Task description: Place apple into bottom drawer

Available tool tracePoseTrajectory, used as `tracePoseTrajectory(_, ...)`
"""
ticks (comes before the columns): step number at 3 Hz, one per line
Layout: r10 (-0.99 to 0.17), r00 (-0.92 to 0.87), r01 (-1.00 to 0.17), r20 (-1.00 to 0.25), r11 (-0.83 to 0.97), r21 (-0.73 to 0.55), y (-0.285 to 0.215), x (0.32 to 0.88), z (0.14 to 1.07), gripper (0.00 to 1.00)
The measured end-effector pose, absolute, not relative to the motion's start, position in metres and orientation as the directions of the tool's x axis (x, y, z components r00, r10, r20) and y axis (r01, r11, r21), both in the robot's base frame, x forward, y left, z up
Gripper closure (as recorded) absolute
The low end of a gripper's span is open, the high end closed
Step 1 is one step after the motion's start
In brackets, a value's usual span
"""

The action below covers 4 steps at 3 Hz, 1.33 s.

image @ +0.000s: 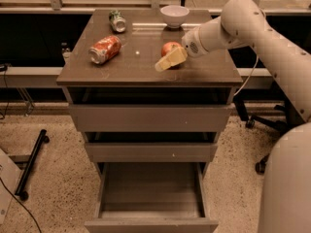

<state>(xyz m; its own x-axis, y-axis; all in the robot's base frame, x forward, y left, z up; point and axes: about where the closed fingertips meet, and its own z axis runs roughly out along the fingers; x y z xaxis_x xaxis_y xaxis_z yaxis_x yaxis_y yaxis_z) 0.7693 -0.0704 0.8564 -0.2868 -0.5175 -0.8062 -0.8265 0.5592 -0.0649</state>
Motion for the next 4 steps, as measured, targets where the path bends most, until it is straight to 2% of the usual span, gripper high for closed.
tracePoseTrajectory(1,-0.506,-0.297,-0.83,-0.81,0.556,-0.043,-0.064,0.78,0.844,0.18)
tracePoseTrajectory(2,-0.494,-0.303,-0.833,-0.815,0.553,-0.026,-0.06,0.784,0.837,0.41)
tracePoseTrajectory(4,-0.483,-0.193,-0.849,-0.854,0.519,-0.101,-0.061,0.755,0.88,0.88)
